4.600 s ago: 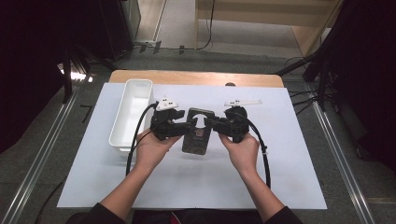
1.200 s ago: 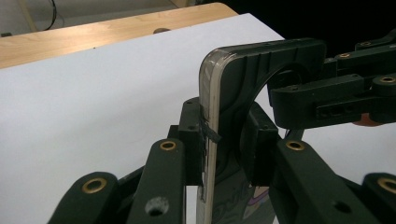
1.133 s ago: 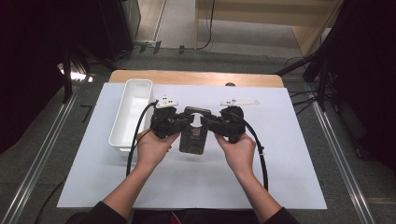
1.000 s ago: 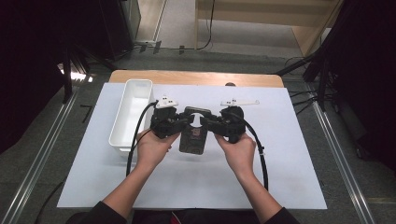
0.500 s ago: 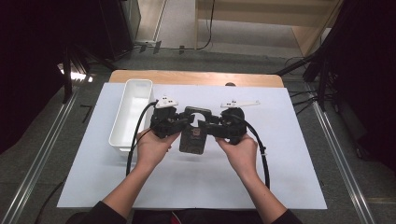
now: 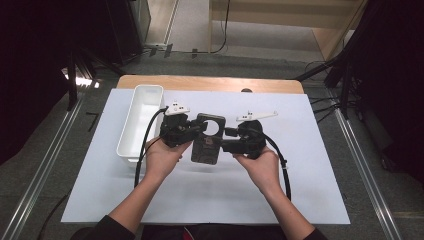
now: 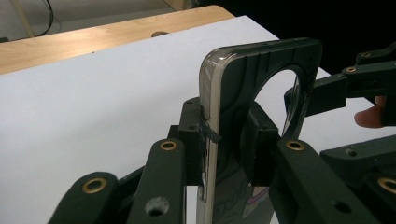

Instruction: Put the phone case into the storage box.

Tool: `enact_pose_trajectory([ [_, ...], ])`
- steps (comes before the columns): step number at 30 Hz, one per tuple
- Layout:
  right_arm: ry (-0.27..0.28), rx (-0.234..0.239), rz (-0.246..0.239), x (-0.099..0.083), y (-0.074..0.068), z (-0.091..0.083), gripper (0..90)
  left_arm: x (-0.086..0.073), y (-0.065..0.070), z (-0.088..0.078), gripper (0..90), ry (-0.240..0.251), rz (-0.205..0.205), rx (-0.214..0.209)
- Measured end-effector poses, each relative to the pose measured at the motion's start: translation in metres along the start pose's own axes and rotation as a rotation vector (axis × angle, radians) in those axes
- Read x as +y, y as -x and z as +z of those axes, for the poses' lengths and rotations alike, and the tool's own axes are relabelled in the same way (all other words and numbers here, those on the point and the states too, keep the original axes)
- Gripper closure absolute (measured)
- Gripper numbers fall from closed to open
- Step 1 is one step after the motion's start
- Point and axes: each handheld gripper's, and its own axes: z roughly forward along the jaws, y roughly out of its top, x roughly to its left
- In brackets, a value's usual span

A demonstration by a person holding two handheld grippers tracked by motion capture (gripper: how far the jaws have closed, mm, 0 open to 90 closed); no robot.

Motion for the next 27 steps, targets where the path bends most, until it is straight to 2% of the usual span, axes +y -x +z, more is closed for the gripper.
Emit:
enact_pose_trajectory([
  [4, -0.008, 0.004, -0.022, -0.005, 0.004, -0.001, 35.9, 0.000, 0.000, 0.000, 73.0, -0.003, 0.000, -0.007],
  [8, 0.004, 0.040, -0.017, -0.009, 0.009, -0.005, 34.1, 0.001, 0.000, 0.000, 72.9, -0.002, -0.001, -0.018],
  [15, 0.022, 0.041, -0.068, -0.018, 0.020, -0.014, 31.9, 0.001, -0.001, -0.001, 72.9, -0.002, -0.005, -0.033],
  [18, 0.022, 0.065, -0.052, -0.021, 0.024, -0.016, 28.9, 0.002, -0.001, -0.001, 72.9, -0.005, -0.002, -0.036],
  [21, 0.004, 0.076, -0.068, -0.025, 0.026, -0.018, 25.8, 0.002, -0.001, -0.001, 72.9, -0.006, -0.002, -0.042],
  [23, -0.004, 0.062, -0.077, -0.029, 0.027, -0.020, 25.3, 0.003, -0.001, -0.002, 72.8, -0.005, 0.001, -0.043],
  [27, 0.004, 0.059, -0.065, -0.039, 0.030, -0.025, 24.4, 0.003, -0.001, -0.002, 72.8, -0.004, -0.002, -0.051],
])
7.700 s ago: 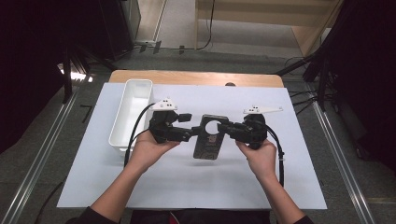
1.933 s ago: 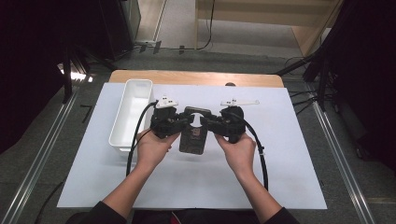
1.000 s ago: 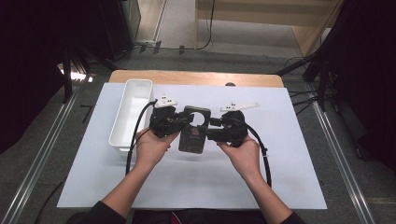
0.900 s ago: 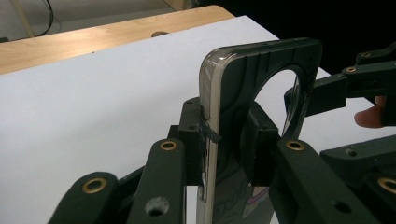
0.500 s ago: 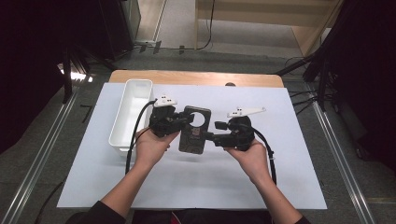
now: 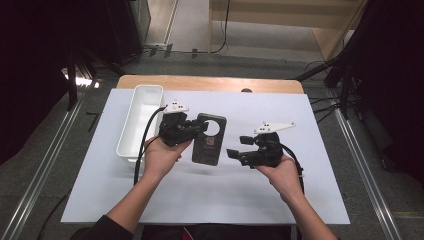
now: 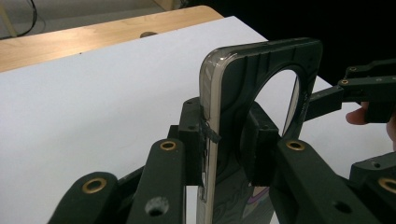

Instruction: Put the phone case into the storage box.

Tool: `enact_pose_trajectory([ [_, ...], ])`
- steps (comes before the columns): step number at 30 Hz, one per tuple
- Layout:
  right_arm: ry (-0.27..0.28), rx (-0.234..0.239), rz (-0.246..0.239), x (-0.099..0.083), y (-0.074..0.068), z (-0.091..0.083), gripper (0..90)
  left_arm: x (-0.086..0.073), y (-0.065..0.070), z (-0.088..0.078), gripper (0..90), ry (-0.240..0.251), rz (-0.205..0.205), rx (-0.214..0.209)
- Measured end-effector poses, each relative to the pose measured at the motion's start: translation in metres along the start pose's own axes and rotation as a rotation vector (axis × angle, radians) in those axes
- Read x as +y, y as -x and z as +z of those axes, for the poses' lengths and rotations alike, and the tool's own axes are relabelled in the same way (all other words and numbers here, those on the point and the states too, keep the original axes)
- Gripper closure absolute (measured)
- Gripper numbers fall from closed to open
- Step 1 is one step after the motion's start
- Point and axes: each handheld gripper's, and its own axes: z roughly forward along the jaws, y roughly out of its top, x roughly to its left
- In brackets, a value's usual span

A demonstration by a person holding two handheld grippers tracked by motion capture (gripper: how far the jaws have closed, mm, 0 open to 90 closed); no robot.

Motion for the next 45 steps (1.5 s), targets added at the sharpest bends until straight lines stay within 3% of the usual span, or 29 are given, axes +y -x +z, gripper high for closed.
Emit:
enact_pose_trajectory([
  [21, -0.008, -0.001, -0.002, -0.030, 0.010, -0.018, 24.0, 0.001, -0.005, -0.003, 72.8, -0.012, -0.002, -0.019],
  [39, -0.044, -0.012, 0.026, -0.056, 0.019, -0.030, 23.5, 0.007, -0.015, -0.010, 72.8, -0.017, -0.006, -0.038],
  [45, -0.033, -0.015, 0.032, -0.060, 0.022, -0.036, 23.5, 0.008, -0.017, -0.012, 72.7, -0.028, -0.005, -0.045],
])
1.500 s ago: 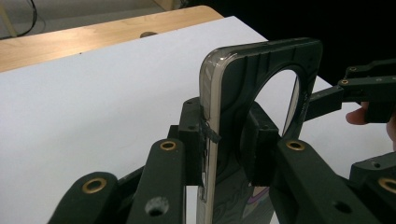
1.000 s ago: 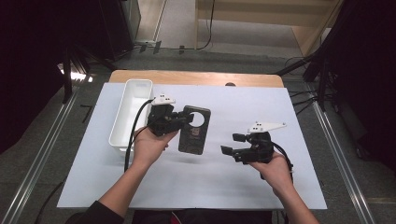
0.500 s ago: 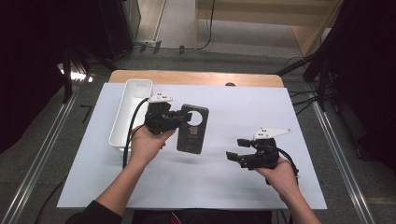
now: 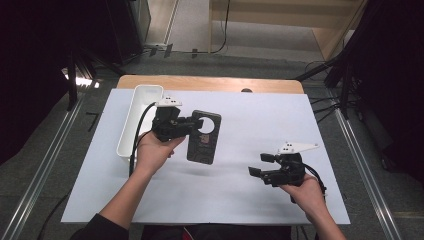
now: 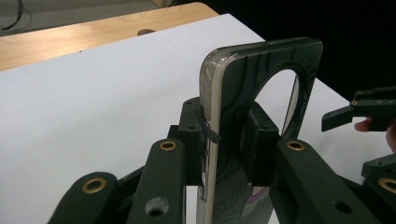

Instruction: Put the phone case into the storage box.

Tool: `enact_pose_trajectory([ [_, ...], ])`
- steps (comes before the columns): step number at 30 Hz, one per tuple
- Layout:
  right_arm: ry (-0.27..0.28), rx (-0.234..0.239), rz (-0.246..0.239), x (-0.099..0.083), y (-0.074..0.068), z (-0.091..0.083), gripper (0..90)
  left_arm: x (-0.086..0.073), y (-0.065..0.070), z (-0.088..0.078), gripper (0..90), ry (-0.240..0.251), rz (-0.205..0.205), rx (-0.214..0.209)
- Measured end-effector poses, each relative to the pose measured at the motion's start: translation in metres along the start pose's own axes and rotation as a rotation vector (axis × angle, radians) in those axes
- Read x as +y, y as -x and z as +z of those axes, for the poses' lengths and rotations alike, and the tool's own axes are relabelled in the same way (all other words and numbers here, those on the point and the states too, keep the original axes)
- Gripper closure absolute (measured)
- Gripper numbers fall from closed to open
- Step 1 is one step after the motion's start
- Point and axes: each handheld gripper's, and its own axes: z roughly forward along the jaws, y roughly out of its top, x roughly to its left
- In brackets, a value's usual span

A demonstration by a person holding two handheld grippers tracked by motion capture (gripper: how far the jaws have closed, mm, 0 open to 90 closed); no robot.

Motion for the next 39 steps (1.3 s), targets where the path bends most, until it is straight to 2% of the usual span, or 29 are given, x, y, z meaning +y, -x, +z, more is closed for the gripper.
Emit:
enact_pose_trajectory([
  [6, -0.003, -0.012, 0.010, -0.008, 0.002, -0.006, 23.5, 0.002, -0.002, -0.002, 72.7, -0.005, 0.002, -0.005],
  [10, 0.010, 0.001, 0.029, -0.013, 0.004, -0.009, 23.5, 0.004, -0.005, -0.005, 72.7, -0.003, -0.002, -0.003],
  [16, 0.005, -0.009, 0.029, -0.017, 0.004, -0.012, 23.5, 0.007, -0.009, -0.010, 72.8, -0.002, -0.009, -0.006],
  [21, 0.002, -0.010, 0.031, -0.017, 0.005, -0.012, 23.5, 0.012, -0.012, -0.016, 72.7, -0.018, -0.010, -0.014],
  [39, -0.016, -0.018, 0.027, -0.018, 0.006, -0.010, 23.5, 0.023, -0.024, -0.041, 72.6, 0.006, -0.030, 0.005],
])
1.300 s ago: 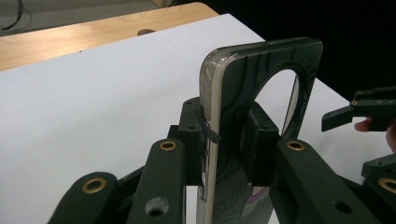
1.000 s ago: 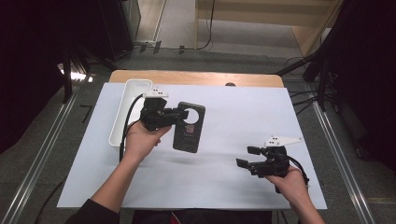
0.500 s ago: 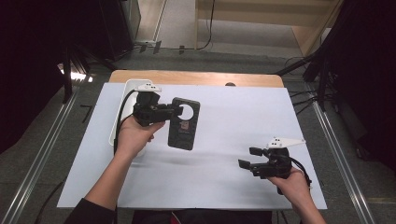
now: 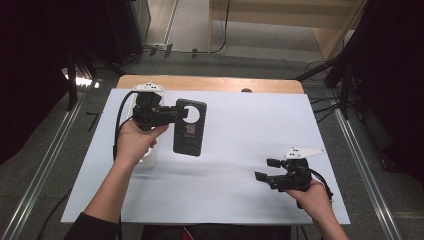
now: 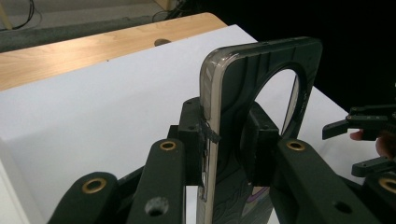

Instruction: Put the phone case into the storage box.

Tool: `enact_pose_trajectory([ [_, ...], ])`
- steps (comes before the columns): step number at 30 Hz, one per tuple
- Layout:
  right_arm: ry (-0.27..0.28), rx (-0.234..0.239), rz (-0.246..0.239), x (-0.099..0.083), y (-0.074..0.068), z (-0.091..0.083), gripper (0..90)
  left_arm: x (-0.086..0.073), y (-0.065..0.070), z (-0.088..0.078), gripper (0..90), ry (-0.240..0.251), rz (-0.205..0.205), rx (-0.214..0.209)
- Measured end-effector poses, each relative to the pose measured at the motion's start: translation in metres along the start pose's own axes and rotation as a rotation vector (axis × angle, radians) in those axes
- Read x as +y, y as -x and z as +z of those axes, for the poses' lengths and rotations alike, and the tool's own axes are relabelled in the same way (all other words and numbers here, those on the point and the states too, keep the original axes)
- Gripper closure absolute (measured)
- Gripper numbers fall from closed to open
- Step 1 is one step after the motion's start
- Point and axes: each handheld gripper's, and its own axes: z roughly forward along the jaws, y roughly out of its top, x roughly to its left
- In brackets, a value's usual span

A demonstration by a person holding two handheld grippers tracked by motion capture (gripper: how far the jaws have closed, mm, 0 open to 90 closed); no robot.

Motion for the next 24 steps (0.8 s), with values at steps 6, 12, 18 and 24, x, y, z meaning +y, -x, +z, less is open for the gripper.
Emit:
enact_pose_trajectory([
  [6, 0.000, -0.005, 0.000, 0.000, 0.000, 0.000, 23.5, 0.003, -0.005, -0.008, 72.7, 0.010, -0.003, 0.005],
  [12, -0.006, -0.004, -0.004, 0.000, 0.001, 0.000, 23.6, 0.005, -0.011, -0.016, 72.7, 0.021, -0.019, 0.010],
  [18, -0.011, 0.001, 0.006, -0.001, 0.001, 0.002, 23.5, 0.009, -0.016, -0.018, 72.7, 0.034, -0.039, 0.017],
  [24, -0.006, 0.001, 0.002, -0.001, 0.001, 0.002, 23.5, 0.014, -0.023, -0.019, 72.7, 0.041, -0.047, 0.027],
])
